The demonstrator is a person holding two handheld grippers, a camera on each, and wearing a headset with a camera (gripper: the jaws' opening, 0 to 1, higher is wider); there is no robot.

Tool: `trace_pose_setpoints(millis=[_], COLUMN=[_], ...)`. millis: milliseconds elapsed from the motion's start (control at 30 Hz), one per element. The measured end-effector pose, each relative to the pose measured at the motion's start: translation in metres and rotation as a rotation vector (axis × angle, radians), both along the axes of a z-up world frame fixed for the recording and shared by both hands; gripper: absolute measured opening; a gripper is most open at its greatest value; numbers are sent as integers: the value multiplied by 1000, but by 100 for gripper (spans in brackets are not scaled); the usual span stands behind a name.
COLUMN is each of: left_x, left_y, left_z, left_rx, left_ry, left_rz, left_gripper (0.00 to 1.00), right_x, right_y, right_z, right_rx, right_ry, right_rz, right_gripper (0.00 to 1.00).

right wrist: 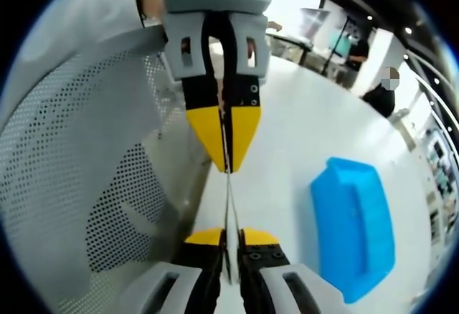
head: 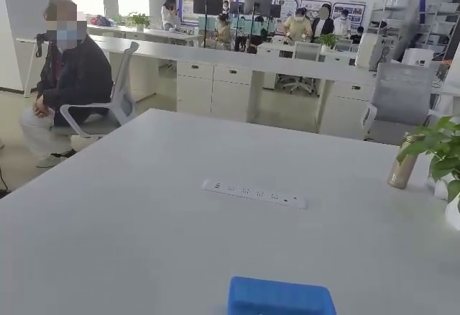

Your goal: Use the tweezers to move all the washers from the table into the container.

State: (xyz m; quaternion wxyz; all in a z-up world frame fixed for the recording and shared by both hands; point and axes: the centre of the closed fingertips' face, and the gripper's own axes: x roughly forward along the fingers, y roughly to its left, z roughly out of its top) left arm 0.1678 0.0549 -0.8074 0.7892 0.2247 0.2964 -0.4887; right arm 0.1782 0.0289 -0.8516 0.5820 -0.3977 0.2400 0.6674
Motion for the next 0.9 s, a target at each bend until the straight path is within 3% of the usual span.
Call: trace_pose_setpoints(millis=[300, 433, 700, 800, 900], left_x=[-3, -3, 5, 8, 9], left_y=[2, 1, 0, 0, 2], left_z=[-6, -5, -2, -5, -11], left_rx=[37, 19, 46, 61, 99], left_ry=[13, 48, 64, 80, 92], left_rz=[-16, -6, -39, -57, -91], left_gripper=[0, 0, 0, 0, 0], right_x=[-1, -1, -1, -1, 2], right_y=[2, 2, 0, -13, -26], right_z=[-1, 0, 11, 15, 29], right_rx=[25, 53, 212, 227, 271], right_ry=[21, 51, 174, 185, 175], right_rz=[-40, -78, -257, -318, -398], right_gripper=[5, 7, 13, 17, 21])
